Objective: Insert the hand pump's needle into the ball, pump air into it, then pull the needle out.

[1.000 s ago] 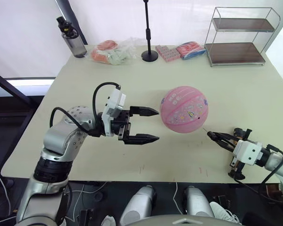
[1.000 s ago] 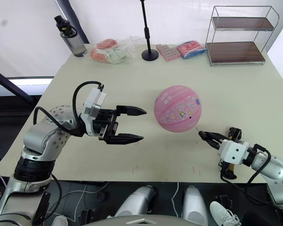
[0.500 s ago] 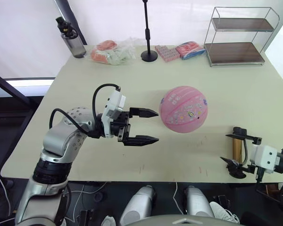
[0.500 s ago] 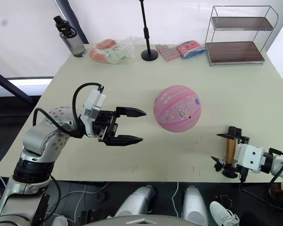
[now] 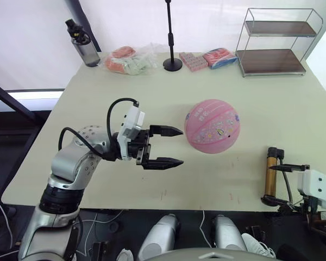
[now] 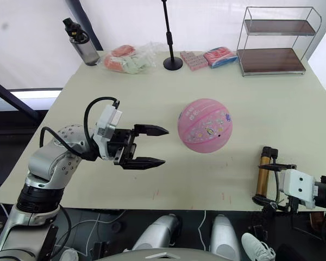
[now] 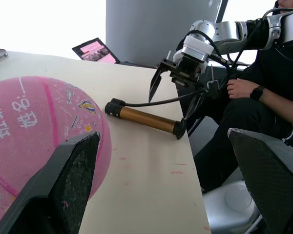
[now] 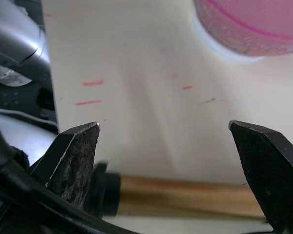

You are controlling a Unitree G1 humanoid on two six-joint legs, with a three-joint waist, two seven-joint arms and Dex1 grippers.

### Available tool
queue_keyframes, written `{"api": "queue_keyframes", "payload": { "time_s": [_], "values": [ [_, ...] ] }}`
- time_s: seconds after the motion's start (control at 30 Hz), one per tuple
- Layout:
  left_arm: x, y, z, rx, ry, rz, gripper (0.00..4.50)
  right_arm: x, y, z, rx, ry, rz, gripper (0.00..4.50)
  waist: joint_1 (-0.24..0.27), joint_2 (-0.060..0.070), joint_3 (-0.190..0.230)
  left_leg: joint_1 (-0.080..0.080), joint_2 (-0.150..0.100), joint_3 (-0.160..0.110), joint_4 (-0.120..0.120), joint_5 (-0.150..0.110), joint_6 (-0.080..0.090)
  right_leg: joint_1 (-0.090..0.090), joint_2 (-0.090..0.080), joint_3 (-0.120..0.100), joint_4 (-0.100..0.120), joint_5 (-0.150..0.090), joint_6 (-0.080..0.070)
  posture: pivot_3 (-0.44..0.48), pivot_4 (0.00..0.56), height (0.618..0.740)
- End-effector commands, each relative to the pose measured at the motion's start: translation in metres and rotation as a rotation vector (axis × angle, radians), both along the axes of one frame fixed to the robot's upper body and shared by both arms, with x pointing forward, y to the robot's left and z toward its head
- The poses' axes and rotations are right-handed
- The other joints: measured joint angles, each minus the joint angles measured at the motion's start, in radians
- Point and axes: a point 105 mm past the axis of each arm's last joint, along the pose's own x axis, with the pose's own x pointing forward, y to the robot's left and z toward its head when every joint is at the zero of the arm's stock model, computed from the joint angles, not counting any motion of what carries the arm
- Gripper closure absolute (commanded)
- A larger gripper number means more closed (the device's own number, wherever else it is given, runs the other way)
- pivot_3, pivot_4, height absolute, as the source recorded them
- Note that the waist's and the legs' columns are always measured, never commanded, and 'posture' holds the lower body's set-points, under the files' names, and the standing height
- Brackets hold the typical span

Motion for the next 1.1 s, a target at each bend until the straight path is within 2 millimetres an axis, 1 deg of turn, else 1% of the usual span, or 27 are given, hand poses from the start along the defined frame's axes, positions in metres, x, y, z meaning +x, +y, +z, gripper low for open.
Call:
{"api": "queue_keyframes", "payload": {
  "time_s": [0.03,0.17,0.3,0.5,0.6,0.63,0.7,0.73,0.77,0.87,0.97,1.03,1.1],
  "values": [
    [-0.003,-0.001,0.004,-0.008,-0.031,-0.020,0.00,-0.005,-0.005,0.005,-0.073,0.040,0.015,0.05,0.000,0.000,0.000,0.000,0.000,0.000,0.000,0.000,0.000,0.000,0.000,0.000,0.000,0.000,0.000,0.000,0.150,0.736],
    [-0.003,0.000,0.003,-0.006,-0.031,-0.023,0.00,-0.006,-0.015,0.004,-0.155,0.060,0.009,0.05,0.000,0.000,0.000,0.000,0.000,0.000,0.000,0.000,0.000,0.000,0.000,0.000,0.000,0.000,0.000,0.000,0.150,0.736],
    [-0.003,0.000,0.002,-0.003,-0.030,-0.026,0.00,-0.005,-0.030,0.002,-0.284,0.072,0.019,0.05,0.000,0.000,0.000,0.000,0.000,0.000,0.000,0.000,0.000,0.000,0.000,0.000,0.000,0.000,0.000,0.000,0.150,0.736],
    [-0.003,-0.001,0.001,-0.005,-0.030,-0.030,0.00,0.003,-0.057,0.001,-0.495,0.032,0.022,0.05,0.000,0.000,0.000,0.000,0.000,0.001,0.000,0.000,0.000,0.000,0.000,0.000,0.000,0.000,0.000,0.000,0.150,0.736],
    [-0.003,-0.001,0.000,-0.007,-0.029,-0.028,0.00,0.007,-0.064,0.001,-0.542,0.004,0.012,0.05,-0.001,0.000,0.000,0.000,0.000,0.001,0.000,0.000,0.000,0.000,0.000,0.000,0.000,0.000,0.000,0.000,0.150,0.736],
    [-0.003,-0.001,0.000,-0.008,-0.029,-0.027,0.00,0.011,-0.065,0.003,-0.532,-0.019,-0.001,0.05,-0.001,0.000,0.000,0.000,0.000,0.001,0.000,0.000,0.000,0.000,0.000,0.000,0.000,0.000,0.000,0.000,0.150,0.736],
    [-0.004,0.000,-0.001,-0.009,-0.027,-0.024,0.00,0.025,-0.056,0.010,-0.464,-0.093,-0.039,0.05,-0.003,0.000,0.000,0.000,0.000,0.002,0.000,0.000,0.000,0.000,0.000,0.000,0.000,0.000,0.000,0.000,0.150,0.736],
    [-0.004,0.000,-0.002,-0.009,-0.027,-0.023,0.00,0.029,-0.054,0.011,-0.457,-0.113,-0.039,0.05,-0.004,0.000,0.000,0.000,0.000,0.002,0.000,0.000,0.000,0.000,0.000,0.001,0.000,0.000,0.000,0.000,0.150,0.736],
    [-0.004,0.000,-0.002,-0.009,-0.027,-0.022,0.00,0.030,-0.053,0.009,-0.465,-0.120,-0.034,0.05,-0.004,0.000,0.000,0.000,0.001,0.003,0.000,0.000,0.000,0.000,0.000,0.001,0.000,0.000,0.000,0.000,0.150,0.736],
    [-0.004,0.000,-0.001,-0.011,-0.030,-0.019,0.00,0.032,-0.055,-0.006,-0.469,-0.096,-0.054,0.05,-0.002,0.000,0.000,0.000,0.001,0.003,0.001,0.000,0.000,0.000,0.000,0.001,0.000,0.000,0.000,0.000,0.150,0.736],
    [-0.003,0.000,-0.001,-0.011,-0.032,-0.017,0.00,0.033,-0.054,-0.015,-0.469,-0.089,-0.050,0.05,-0.004,-0.008,-0.002,0.002,0.001,0.003,0.001,0.000,0.000,0.001,0.000,0.001,0.000,0.001,-0.001,0.000,0.150,0.736],
    [-0.003,0.000,-0.001,-0.011,-0.032,-0.015,0.00,0.040,-0.045,-0.014,-0.403,-0.115,-0.078,0.05,-0.012,-0.016,-0.002,0.002,0.002,0.004,0.001,0.000,0.000,0.001,0.002,0.002,0.000,0.002,-0.002,0.000,0.150,0.736],
    [-0.003,0.000,0.000,-0.013,-0.032,-0.014,0.00,0.049,-0.036,-0.012,-0.352,-0.145,-0.098,0.05,-0.022,-0.020,-0.002,0.003,0.005,0.005,0.002,0.001,-0.001,0.002,0.004,0.002,0.000,0.003,-0.004,0.000,0.150,0.736]
  ]
}}
